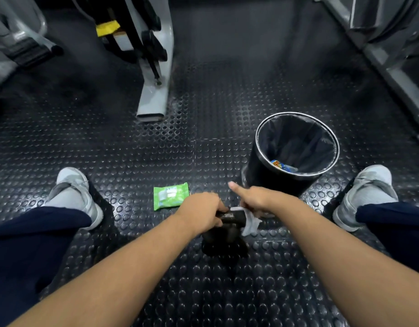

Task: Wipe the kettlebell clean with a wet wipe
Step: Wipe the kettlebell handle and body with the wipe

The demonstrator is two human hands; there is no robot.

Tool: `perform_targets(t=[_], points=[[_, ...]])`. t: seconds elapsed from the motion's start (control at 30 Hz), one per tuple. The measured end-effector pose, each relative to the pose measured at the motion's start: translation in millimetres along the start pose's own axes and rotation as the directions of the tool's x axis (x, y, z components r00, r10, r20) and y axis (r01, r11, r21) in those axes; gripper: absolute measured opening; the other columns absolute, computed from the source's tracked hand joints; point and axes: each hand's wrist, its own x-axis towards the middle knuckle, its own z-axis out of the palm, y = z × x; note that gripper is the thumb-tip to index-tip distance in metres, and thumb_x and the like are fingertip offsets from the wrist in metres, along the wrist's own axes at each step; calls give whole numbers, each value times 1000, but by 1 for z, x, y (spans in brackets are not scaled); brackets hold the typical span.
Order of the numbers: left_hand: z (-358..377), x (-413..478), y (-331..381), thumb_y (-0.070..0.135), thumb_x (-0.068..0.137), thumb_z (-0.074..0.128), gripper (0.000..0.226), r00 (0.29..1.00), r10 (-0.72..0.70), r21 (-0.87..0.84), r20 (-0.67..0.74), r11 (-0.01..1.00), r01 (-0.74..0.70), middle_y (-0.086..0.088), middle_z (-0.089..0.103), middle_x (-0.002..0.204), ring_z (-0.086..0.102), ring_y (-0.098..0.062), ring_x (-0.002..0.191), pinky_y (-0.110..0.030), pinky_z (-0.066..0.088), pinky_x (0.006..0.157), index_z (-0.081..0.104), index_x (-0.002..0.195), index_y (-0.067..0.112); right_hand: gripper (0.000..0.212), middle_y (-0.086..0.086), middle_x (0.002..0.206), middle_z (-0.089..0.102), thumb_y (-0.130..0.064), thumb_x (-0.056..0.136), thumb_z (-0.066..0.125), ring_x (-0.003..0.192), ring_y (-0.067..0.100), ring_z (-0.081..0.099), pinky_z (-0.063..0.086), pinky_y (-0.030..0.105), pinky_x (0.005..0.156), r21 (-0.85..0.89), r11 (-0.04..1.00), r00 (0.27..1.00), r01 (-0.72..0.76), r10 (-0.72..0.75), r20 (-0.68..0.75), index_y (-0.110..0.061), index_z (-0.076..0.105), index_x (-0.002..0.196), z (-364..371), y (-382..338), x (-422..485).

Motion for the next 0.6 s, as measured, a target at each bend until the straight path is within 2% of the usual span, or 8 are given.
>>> perform_targets(t=[0.07,0.13,0.2,0.27,0.33,0.37,0.47,0.6], points=[[-3,-1,0,43,89,74,45,1000,1,3,11,1000,-1,4,65,117,64,-22,110,-38,55,89,65,133,41,94,6,75,54,-86,86,16,68,22,53,44,32,66,-74,997,1000,-12,13,11,-11,68,108,5,-10,3],[-5,-2,2,43,90,73,41,1000,0,11,21,1000,0,3,65,113,64,-23,109,-38,55,87,67,130,40,98,14,122,63,-87,86,19,103,28,57,45,39,89,-89,996,999,-21,24,28,-11,59,134,12,-10,8],[-6,-2,2,42,91,72,38,1000,3,9,28,1000,-3,3,65,113,64,-23,109,-40,55,88,68,129,40,97,12,153,45,-86,87,20,135,30,47,36,43,111,-79,996,999,-26,30,44,-15,52,144,21,-4,15],[-6,-3,2,41,91,73,40,999,1,-5,39,1000,-1,3,65,116,64,-23,110,-40,55,91,67,130,40,90,10,138,57,-88,84,19,126,26,53,39,40,107,-9,1000,998,-30,30,56,-24,65,126,34,6,23],[-6,-3,1,39,90,74,42,999,1,-16,39,1000,0,3,67,117,64,-22,112,-40,55,93,67,131,39,92,5,109,64,-104,61,17,94,19,59,43,33,80,165,984,998,-61,60,8,-31,66,88,47,22,37],[-6,-2,1,39,90,74,42,999,4,-13,32,1000,-4,3,67,118,64,-22,112,-40,55,94,67,132,38,97,6,108,66,-109,50,18,93,21,61,43,32,78,254,965,997,-70,79,-24,-30,65,81,52,34,50],[-6,-2,1,39,90,74,43,999,6,-10,34,1000,-5,4,67,119,64,-22,113,-40,54,95,67,133,38,114,9,112,74,-111,42,25,108,29,68,49,45,100,431,900,994,-71,98,-42,-20,76,88,60,59,63],[-6,0,0,37,89,75,45,999,3,-27,39,1000,-2,4,67,117,64,-22,112,-38,54,93,66,133,40,125,8,125,68,-109,48,19,115,26,62,45,45,106,345,933,990,-98,128,-65,-21,70,122,41,30,16]])
